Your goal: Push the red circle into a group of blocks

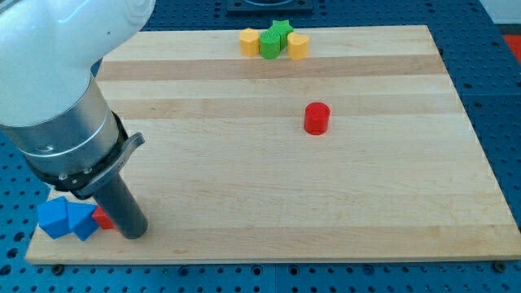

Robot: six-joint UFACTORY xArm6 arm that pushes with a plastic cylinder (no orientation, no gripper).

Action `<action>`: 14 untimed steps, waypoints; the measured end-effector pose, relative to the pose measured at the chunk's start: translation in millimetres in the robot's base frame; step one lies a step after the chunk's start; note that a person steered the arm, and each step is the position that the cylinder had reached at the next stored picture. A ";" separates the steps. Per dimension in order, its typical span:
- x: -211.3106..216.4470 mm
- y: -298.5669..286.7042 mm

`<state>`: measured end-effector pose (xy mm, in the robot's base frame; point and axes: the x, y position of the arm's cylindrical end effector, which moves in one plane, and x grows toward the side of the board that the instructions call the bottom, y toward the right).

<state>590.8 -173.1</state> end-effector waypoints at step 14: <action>-92.6 165.0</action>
<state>498.2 -8.0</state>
